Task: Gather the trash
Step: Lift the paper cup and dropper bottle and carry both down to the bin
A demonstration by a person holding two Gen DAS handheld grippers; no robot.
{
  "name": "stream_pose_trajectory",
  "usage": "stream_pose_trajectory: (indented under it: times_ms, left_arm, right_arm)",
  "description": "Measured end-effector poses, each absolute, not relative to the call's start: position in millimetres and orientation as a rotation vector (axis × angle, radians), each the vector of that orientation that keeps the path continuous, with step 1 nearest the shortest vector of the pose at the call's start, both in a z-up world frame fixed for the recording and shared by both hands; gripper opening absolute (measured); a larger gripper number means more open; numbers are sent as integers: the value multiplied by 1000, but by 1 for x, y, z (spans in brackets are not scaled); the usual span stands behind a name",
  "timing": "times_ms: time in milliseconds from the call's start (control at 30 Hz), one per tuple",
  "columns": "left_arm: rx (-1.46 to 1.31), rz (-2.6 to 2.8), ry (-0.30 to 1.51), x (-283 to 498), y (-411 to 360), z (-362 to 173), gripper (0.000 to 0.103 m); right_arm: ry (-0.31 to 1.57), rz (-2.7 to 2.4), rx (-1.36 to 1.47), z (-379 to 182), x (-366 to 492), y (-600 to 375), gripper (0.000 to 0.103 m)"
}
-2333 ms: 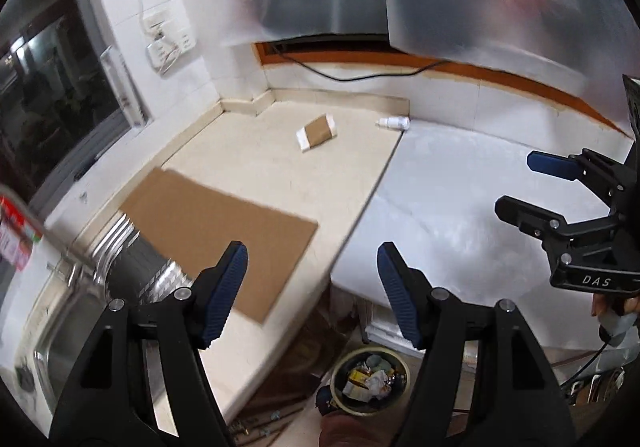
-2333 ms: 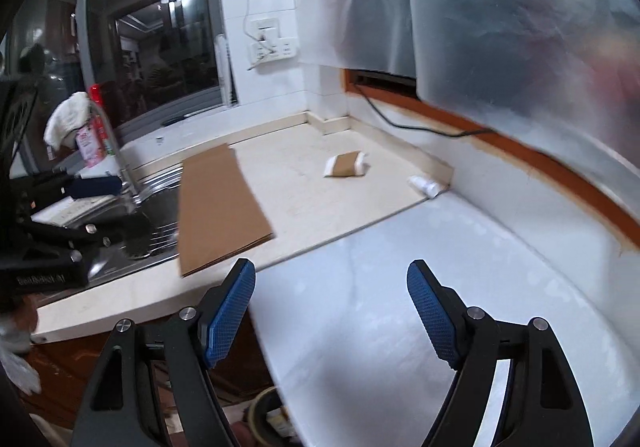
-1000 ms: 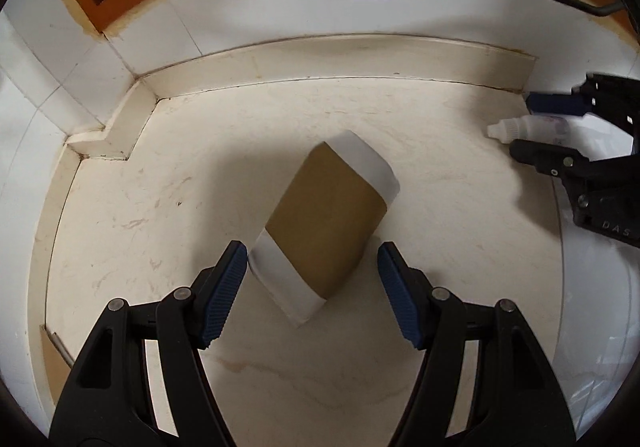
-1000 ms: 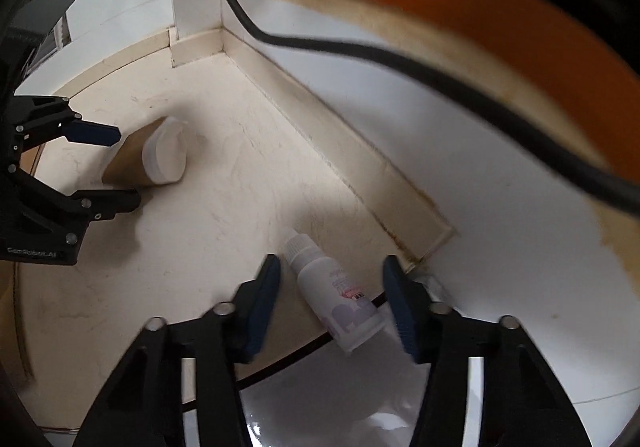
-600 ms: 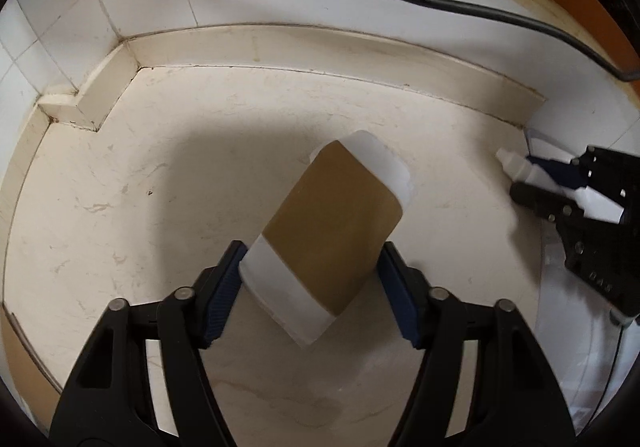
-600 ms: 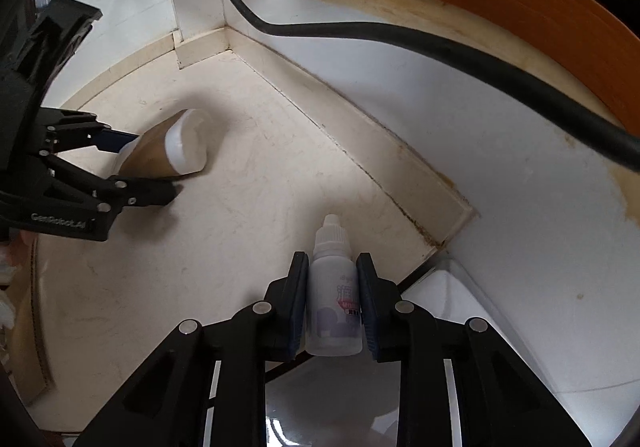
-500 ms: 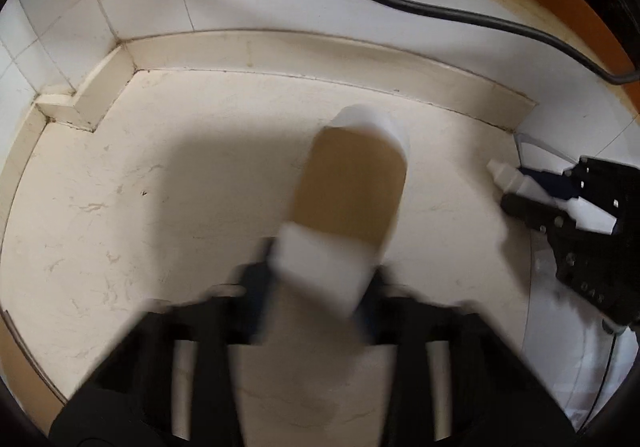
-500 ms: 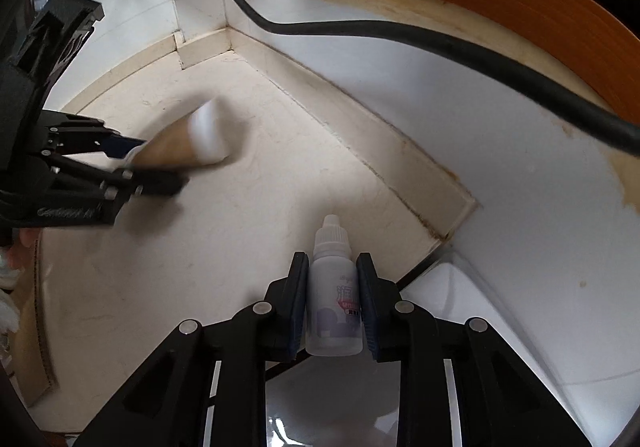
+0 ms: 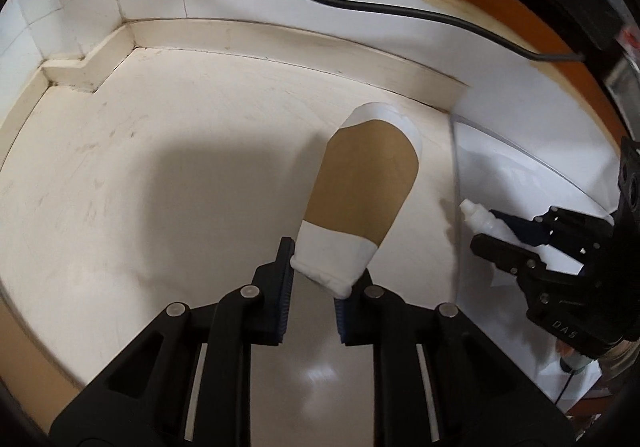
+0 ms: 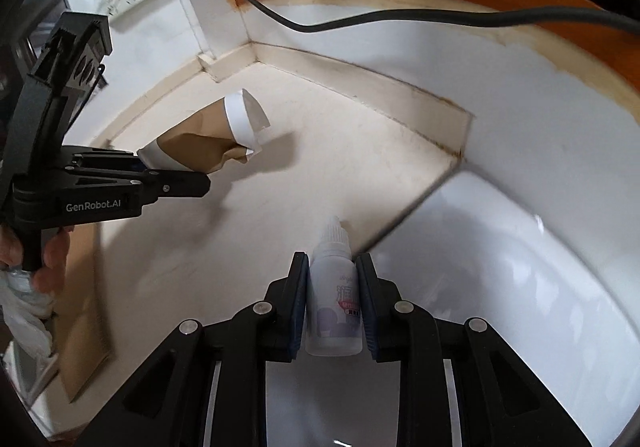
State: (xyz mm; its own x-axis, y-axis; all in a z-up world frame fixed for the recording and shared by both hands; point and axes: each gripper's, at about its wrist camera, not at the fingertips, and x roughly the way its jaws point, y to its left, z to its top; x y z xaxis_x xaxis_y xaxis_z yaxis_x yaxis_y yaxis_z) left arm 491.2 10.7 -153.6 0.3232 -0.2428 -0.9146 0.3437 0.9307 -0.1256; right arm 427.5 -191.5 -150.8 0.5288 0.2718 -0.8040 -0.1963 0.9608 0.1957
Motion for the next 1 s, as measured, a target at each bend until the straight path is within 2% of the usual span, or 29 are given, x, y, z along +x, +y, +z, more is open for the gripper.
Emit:
stream_pose_trajectory:
  times_ms: [567, 1000]
  left_arm:
    - [40, -319, 1104, 267, -44, -63, 14]
    - [-90, -163, 1087, 111, -56, -74, 14]
  right_arm:
    - [883, 370, 191, -75, 214, -225, 24]
    - [864, 551, 131, -59, 77, -217, 24]
